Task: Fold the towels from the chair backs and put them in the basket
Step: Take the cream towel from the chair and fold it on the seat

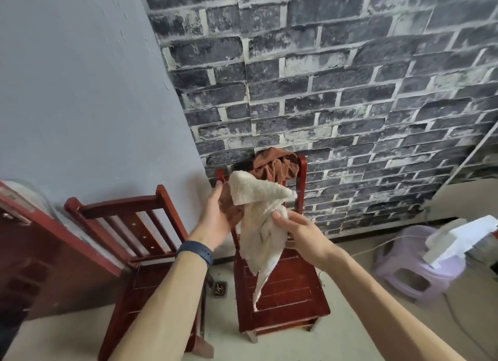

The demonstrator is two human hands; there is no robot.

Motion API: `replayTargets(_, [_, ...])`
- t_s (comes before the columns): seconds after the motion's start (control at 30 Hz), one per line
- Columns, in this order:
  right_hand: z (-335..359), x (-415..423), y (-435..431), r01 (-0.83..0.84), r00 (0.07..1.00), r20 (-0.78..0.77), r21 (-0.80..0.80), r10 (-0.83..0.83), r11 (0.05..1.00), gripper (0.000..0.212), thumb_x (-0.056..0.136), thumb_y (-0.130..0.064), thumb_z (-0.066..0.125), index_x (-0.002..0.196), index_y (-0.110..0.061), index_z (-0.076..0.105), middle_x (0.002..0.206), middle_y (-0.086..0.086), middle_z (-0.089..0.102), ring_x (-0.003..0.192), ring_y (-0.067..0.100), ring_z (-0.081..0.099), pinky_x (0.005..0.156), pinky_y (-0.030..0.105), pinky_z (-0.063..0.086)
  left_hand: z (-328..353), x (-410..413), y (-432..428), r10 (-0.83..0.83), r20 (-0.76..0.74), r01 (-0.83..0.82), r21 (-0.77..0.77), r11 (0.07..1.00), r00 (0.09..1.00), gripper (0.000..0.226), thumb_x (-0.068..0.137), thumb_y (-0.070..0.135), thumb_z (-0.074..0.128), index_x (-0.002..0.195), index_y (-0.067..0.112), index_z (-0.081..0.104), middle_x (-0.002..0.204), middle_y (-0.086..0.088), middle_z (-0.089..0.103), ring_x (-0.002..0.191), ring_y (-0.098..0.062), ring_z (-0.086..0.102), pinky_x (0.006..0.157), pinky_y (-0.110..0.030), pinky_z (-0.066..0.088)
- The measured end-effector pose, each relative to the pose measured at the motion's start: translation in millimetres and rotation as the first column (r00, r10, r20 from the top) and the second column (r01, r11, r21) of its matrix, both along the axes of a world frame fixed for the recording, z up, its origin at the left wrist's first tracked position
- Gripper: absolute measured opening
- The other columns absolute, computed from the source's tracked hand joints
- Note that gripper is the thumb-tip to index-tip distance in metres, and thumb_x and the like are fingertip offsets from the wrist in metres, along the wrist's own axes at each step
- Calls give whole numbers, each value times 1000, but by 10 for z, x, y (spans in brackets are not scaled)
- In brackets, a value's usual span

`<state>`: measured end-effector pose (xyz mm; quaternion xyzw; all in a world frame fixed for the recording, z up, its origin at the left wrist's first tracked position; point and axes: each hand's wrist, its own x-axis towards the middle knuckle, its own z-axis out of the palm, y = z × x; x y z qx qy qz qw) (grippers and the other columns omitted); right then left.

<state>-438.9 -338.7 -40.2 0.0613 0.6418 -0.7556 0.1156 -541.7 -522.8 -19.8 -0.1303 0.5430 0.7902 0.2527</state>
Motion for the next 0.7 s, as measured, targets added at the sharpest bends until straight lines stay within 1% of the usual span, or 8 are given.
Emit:
replayTargets(0.07, [126, -89, -115, 56, 997, 57, -228, -44, 972, 30, 101, -40, 56, 121, -21, 68, 120, 15, 71, 111, 33, 69, 88, 49, 59, -278, 268, -93, -68, 94, 79, -120, 990, 993, 56, 87, 72, 49, 110, 25, 69, 117, -17, 71, 106, -41, 66, 71, -34, 54])
replayTargets(0.17, [176, -205, -317, 84, 993, 101, -294, -56, 952, 22, 100, -31, 59, 119, -39, 66, 103, 13, 72, 89, 30, 70, 75, 44, 58, -643, 595, -259, -205, 265, 198, 53, 979, 942, 71, 90, 68, 43, 130, 14, 64, 131, -19, 63, 123, -39, 58, 108, -50, 43])
replayTargets(0.27, [87, -249, -482, 100, 990, 124, -280, -67, 955, 50, 93, -14, 67, 120, -54, 54, 93, 12, 70, 76, 23, 67, 67, 38, 56, -652, 659, -491, -165, 208, 154, 70, 986, 964, 73, 90, 76, 33, 127, 23, 66, 126, -10, 68, 119, -32, 62, 103, -50, 47])
replayTargets(0.37, [-6, -251, -631, 160, 984, 122, -280, -130, 947, 58, 84, 0, 73, 130, -31, 56, 101, 14, 68, 84, 25, 71, 70, 36, 57, -598, 544, -823, -47, 180, 21, 146, 989, 983, 78, 88, 80, 29, 131, 26, 63, 134, -10, 63, 125, -31, 56, 109, -54, 39])
replayTargets(0.43, [-54, -236, -729, 253, 965, 139, -273, -222, 928, 59, 81, 7, 72, 129, -24, 55, 107, 16, 67, 92, 28, 72, 73, 37, 59, -559, 497, -1081, -74, 195, 26, 234, 972, 978, 85, 87, 82, 25, 135, 20, 60, 137, -14, 60, 128, -35, 54, 113, -57, 32])
replayTargets(0.6, [-150, -143, -962, 353, 934, 159, -249, -321, 902, 60, 81, 13, 70, 128, -19, 51, 121, 24, 64, 100, 36, 71, 78, 42, 60, -600, 450, -1620, -286, 167, 246, 227, 942, 943, 95, 75, 91, 27, 135, 24, 60, 134, -11, 63, 126, -33, 57, 113, -56, 32])
replayTargets(0.67, [-172, -106, -1094, 371, 926, 155, -219, -343, 903, 58, 82, 13, 69, 126, -20, 50, 119, 23, 65, 98, 34, 73, 77, 41, 61, -612, 464, -1768, -389, 119, 374, 128, 918, 914, 85, 74, 88, 45, 130, 26, 63, 131, -6, 65, 124, -27, 60, 111, -51, 38])
replayTargets(0.7, [-188, -87, -1156, 379, 923, 150, -201, -354, 903, 57, 83, 13, 68, 126, -20, 50, 118, 23, 64, 97, 34, 73, 77, 41, 61, -636, 476, -1833, -429, 89, 428, 29, 903, 899, 73, 77, 76, 61, 130, 25, 62, 129, -3, 67, 123, -23, 60, 110, -48, 39])
